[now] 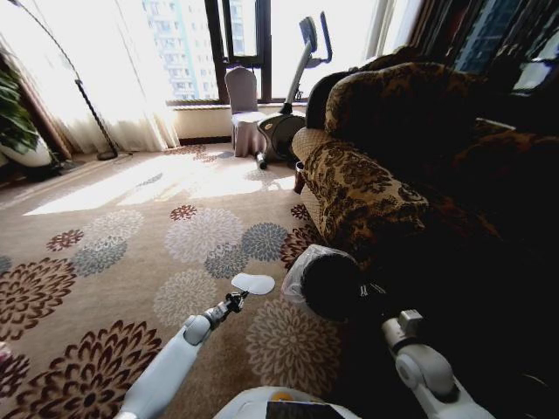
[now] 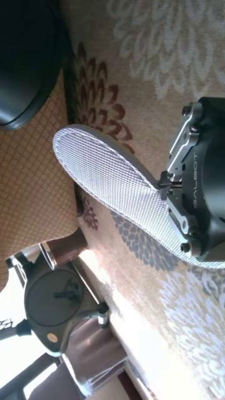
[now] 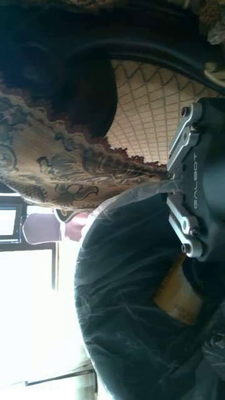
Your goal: Pick up the trash from the ground and place it into the trash bin.
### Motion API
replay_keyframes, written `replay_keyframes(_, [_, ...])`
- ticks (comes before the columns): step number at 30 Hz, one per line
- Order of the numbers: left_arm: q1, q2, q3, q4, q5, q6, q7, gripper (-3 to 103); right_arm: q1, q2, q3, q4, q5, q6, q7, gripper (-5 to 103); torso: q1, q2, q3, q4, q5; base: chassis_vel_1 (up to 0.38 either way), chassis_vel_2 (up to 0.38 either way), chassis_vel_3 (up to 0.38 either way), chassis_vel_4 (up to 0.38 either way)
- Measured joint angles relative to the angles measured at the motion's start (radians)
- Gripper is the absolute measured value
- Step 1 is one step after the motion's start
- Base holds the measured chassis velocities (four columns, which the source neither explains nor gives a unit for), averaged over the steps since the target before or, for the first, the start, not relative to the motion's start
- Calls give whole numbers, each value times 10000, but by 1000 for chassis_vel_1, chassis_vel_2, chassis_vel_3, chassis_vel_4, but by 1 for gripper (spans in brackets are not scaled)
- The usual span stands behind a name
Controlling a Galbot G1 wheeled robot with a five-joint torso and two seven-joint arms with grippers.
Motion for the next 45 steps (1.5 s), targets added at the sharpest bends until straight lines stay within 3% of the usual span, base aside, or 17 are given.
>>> replay_keyframes(3, [-18,316,-278,-454,-669,224,-367,1,327,132,-155,-461,-196,51,-3,1,0,0,0,-8,-1,0,0,0,0])
replay_keyframes(5, [253,624,-760,-1345,-2164,583,-922,1,867,231,-646,-1010,-383,55,-6,1,0,0,1,-7,5,0,0,0,0])
replay_keyframes(6, [253,624,-760,-1345,-2164,583,-922,1,867,231,-646,-1010,-383,55,-6,1,0,0,1,-7,5,0,0,0,0])
replay_keyframes(7, [367,678,-906,-1647,-2685,661,-1012,1,1073,238,-880,-1186,-439,56,0,1,0,0,1,-3,3,0,0,0,0])
replay_keyframes(8, [726,766,-1280,-2380,-3849,871,-1168,1,1506,252,-1374,-1553,-531,58,-10,1,0,0,1,-1,3,0,0,0,0])
replay_keyframes(9, [726,766,-1280,-2380,-3849,871,-1168,1,1506,252,-1374,-1553,-531,58,-10,1,0,0,1,-1,3,0,0,0,0])
replay_keyframes(11, [1333,897,-1792,-3638,-5590,1095,-1299,1,2264,251,-2180,-2173,-616,58,-9,1,-2,0,1,4,3,0,0,0,0])
replay_keyframes(12, [1333,897,-1792,-3638,-5590,1095,-1299,1,2264,251,-2180,-2173,-616,58,-9,1,-2,0,1,4,3,0,0,0,0])
replay_keyframes(14, [1831,975,-2020,-4816,-6829,1278,-1362,1,2926,242,-2788,-2633,-663,58,-11,1,-1,0,1,1,5,0,0,0,0])
replay_keyframes(15, [1831,975,-2020,-4816,-6829,1278,-1362,1,2926,242,-2788,-2633,-663,58,-11,1,-1,0,1,1,5,0,0,0,0])
replay_keyframes(19, [2567,909,-2137,-6995,-8973,1870,-1243,1,4126,134,-3842,-3442,-696,-16,-62,1,-2,0,1,0,5,0,0,0,0])
replay_keyframes(20, [2567,909,-2137,-6995,-8973,1870,-1243,1,4126,134,-3842,-3442,-696,-16,-62,1,-2,0,1,0,5,0,0,0,0])
replay_keyframes(24, [2949,835,-2152,-8450,-10547,2302,-690,0,5143,-54,-4722,-4189,-573,-277,-179,1,-2,0,1,0,5,0,0,0,0])
replay_keyframes(30, [3252,847,-2047,-9747,-11695,3046,-711,0,6036,-104,-5405,-4969,-290,-446,-212,1,-1,0,1,-2,6,0,0,0,0])
replay_keyframes(32, [3395,829,-1823,-10012,-12297,3500,-1097,0,6273,-100,-5576,-5070,-188,-538,-214,1,-2,0,1,0,7,0,0,0,0])
replay_keyframes(45, [3325,730,-699,-9068,-10824,4686,-2294,0,6058,-542,-5559,-4328,-7,-884,-227,1,-1,0,0,-2,4,0,0,0,0])
